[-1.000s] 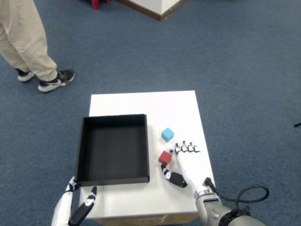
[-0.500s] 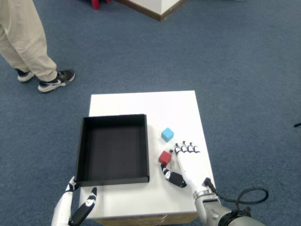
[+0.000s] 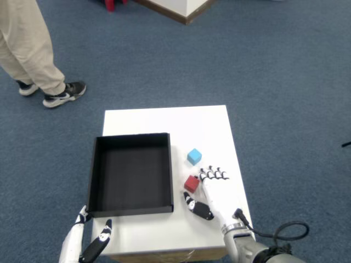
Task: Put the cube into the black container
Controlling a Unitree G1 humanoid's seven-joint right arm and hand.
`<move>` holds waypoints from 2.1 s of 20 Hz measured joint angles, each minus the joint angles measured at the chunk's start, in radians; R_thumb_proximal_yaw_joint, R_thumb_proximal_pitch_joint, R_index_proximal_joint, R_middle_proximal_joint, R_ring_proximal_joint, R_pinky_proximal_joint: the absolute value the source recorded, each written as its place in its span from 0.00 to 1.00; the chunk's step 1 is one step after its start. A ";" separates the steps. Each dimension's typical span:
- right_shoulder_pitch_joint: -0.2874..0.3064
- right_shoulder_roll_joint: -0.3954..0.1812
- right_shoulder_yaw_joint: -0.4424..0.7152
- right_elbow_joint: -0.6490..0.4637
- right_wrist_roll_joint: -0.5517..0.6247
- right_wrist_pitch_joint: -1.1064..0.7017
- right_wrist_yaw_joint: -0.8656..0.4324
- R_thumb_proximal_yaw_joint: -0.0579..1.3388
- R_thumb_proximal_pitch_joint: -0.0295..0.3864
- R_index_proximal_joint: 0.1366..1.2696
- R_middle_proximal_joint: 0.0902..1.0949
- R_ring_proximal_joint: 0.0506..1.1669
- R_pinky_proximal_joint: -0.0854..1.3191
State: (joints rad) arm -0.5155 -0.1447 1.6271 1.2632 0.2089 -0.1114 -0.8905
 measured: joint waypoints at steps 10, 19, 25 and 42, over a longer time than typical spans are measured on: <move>0.009 0.004 -0.066 -0.022 -0.087 0.000 -0.011 0.38 0.41 0.31 0.11 0.05 0.03; 0.024 0.009 -0.105 0.022 -0.140 -0.023 -0.019 0.50 0.58 0.46 0.13 0.06 0.02; 0.040 0.011 -0.105 0.068 -0.169 -0.054 -0.040 0.57 0.36 0.54 0.19 0.11 0.04; 0.053 0.018 -0.108 0.077 -0.168 -0.071 -0.074 0.92 0.44 0.89 0.30 0.15 0.08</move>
State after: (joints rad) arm -0.4628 -0.1271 1.5194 1.3401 0.0412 -0.1827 -0.9643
